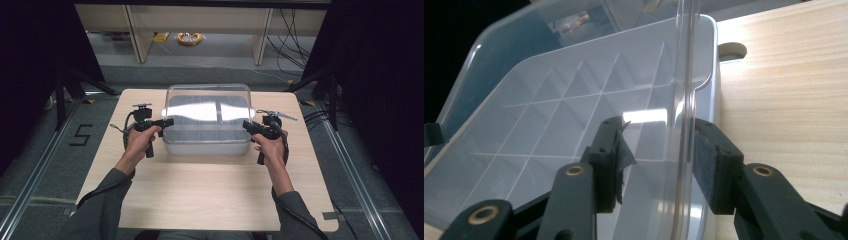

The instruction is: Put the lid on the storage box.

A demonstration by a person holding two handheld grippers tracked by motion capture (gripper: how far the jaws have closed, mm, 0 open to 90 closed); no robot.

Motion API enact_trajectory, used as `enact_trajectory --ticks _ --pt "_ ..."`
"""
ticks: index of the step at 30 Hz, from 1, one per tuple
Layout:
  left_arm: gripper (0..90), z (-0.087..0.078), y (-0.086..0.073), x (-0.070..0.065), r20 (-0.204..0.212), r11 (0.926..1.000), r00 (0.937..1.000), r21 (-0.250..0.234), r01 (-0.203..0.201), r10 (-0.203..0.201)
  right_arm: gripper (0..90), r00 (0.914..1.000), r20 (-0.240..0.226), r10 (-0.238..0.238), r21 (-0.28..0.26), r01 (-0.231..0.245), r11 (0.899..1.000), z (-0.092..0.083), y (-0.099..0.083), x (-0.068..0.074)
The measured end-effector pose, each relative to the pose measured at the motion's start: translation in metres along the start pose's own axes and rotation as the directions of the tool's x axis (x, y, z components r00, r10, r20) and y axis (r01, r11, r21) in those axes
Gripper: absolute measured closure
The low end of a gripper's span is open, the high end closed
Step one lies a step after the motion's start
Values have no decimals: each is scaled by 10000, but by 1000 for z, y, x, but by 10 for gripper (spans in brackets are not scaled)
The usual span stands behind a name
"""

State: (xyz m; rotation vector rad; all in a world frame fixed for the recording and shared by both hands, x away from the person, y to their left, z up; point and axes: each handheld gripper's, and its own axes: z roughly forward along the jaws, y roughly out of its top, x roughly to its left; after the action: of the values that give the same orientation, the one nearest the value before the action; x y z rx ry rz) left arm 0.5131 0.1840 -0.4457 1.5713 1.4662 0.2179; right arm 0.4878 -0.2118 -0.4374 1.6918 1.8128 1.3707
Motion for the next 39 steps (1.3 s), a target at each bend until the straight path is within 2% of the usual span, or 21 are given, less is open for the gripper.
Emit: enact_trajectory --ticks 3,6,10,12,14,17,20,22,23,24,25,26,30,31,32,33,35,36,37,38,39 --pt "528 1 -1 1 8 10000 10000 -37 -21 21 586 10000 -20 50 -2 -50 10000 1 -1 0" --pt "524 1 0 0 -33 9999 9999 11 -157 157 587 9979 -96 640 180 -638 9978 1 -1 3" --pt "514 1 -1 -2 -185 9994 9993 -55 -338 337 586 9981 -19 612 148 -611 9980 3 -2 1" --pt "513 1 -2 -1 -215 9990 9988 -36 -441 440 585 9998 -99 197 96 -196 9998 4 -2 -4" --pt "511 2 -3 -3 -302 9991 9989 -217 -370 363 581 9982 -13 595 180 -594 9981 5 -3 -1" --pt "510 1 -4 -4 -392 9983 9976 -137 -572 566 572 9999 79 150 127 -151 9998 8 -4 -5" --pt "507 1 -4 -5 -464 9980 9971 -136 -615 608 571 9991 -48 433 190 -432 9989 8 -5 -5" --pt "504 1 -4 -6 -506 9981 9970 -166 -592 583 565 9996 -26 267 142 -266 9995 9 -5 -6" --pt "500 2 -5 -7 -560 9979 9966 -205 -616 604 562 9886 98 1504 559 -1507 9870 6 -5 4" --pt "495 2 -5 -8 -559 9980 9969 -285 -562 546 558 9821 83 1884 779 -1885 9790 6 -5 6" --pt "493 1 -5 -7 -594 9978 9963 -219 -631 617 557 9804 126 1967 825 -1971 9769 6 -5 7" --pt "492 1 -6 -7 -604 9978 9964 -258 -616 600 557 9908 69 1349 487 -1351 9896 8 -6 2" --pt "484 2 -7 -10 -692 9974 9962 -437 -567 536 557 9904 70 1384 500 -1386 9891 8 -6 2" --pt "484 2 -8 -10 -1020 9952 9909 -340 -920 882 557 9904 70 1384 500 -1386 9891 8 -6 2" --pt "507 3 -9 -12 -1253 9906 9842 -385 -1310 1252 553 9989 13 465 212 -465 9987 10 -6 -4" --pt "482 5 -11 -12 -1334 9891 9805 -77 -1469 1445 548 9977 -61 681 171 -680 9975 10 -7 -5" --pt "482 5 -12 -11 -1217 9915 9842 -52 -1302 1286 557 9976 -150 674 225 -670 9975 9 -6 -5" --pt "490 5 -12 -9 -1165 9931 9865 -71 -1167 1151 550 9953 8 971 345 -970 9947 9 -7 -2" --pt "493 5 -12 -8 -1113 9940 9879 -60 -1095 1081 550 9967 -70 809 268 -806 9964 9 -6 -4" --pt "494 5 -12 -7 -1074 9945 9889 -100 -1046 1029 549 9994 -28 345 244 -344 9991 10 -6 -7" --pt "494 5 -13 -7 -1057 9946 9891 -89 -1036 1021 548 9993 -39 371 225 -370 9991 10 -6 -7"
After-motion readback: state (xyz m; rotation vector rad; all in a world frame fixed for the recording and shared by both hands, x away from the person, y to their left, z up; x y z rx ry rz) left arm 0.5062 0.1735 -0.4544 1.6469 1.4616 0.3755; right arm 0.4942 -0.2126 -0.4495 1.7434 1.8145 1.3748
